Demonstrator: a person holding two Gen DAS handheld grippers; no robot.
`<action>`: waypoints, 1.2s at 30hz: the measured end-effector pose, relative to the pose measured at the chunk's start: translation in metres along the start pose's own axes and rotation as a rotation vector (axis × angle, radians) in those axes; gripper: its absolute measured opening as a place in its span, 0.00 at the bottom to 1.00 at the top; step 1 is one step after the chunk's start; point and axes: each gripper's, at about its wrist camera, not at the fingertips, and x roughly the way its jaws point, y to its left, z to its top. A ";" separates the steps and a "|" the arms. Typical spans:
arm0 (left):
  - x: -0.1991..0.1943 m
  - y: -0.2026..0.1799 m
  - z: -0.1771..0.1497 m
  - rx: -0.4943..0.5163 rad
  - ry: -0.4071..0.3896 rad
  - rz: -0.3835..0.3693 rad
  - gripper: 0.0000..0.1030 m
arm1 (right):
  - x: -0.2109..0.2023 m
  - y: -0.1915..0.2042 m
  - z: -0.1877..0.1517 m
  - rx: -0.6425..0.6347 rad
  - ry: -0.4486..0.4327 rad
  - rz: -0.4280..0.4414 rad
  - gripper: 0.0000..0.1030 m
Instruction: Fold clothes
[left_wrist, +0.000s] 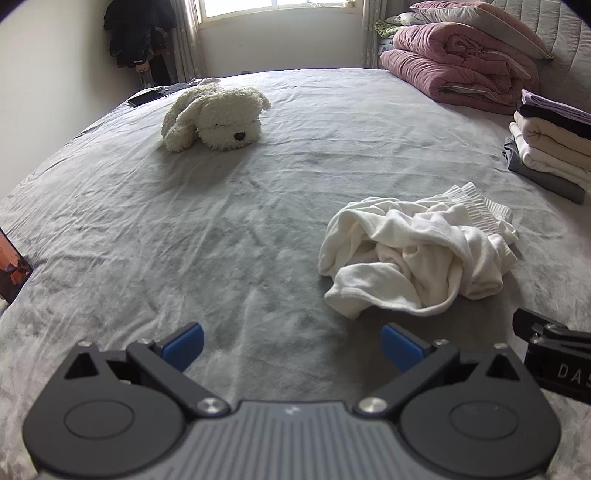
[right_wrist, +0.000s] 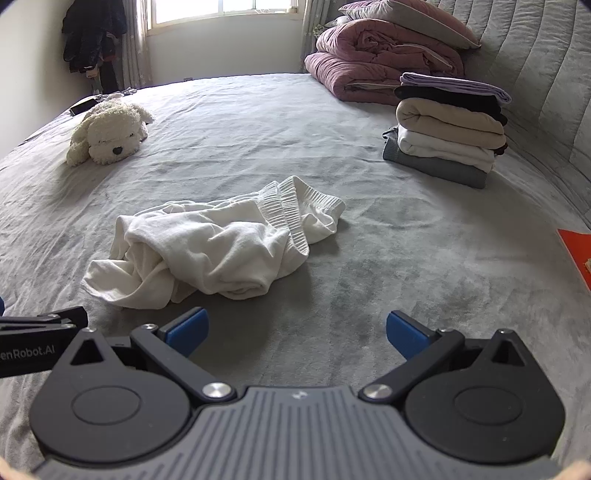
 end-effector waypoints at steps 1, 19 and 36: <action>0.000 0.000 0.000 0.001 0.000 0.001 1.00 | 0.000 0.000 0.000 -0.001 0.002 0.000 1.00; 0.002 0.002 0.000 0.003 0.011 0.007 1.00 | 0.003 0.001 -0.001 -0.003 0.009 -0.007 1.00; 0.003 0.001 0.001 0.005 0.011 0.011 1.00 | 0.004 0.001 -0.001 -0.005 0.021 -0.007 1.00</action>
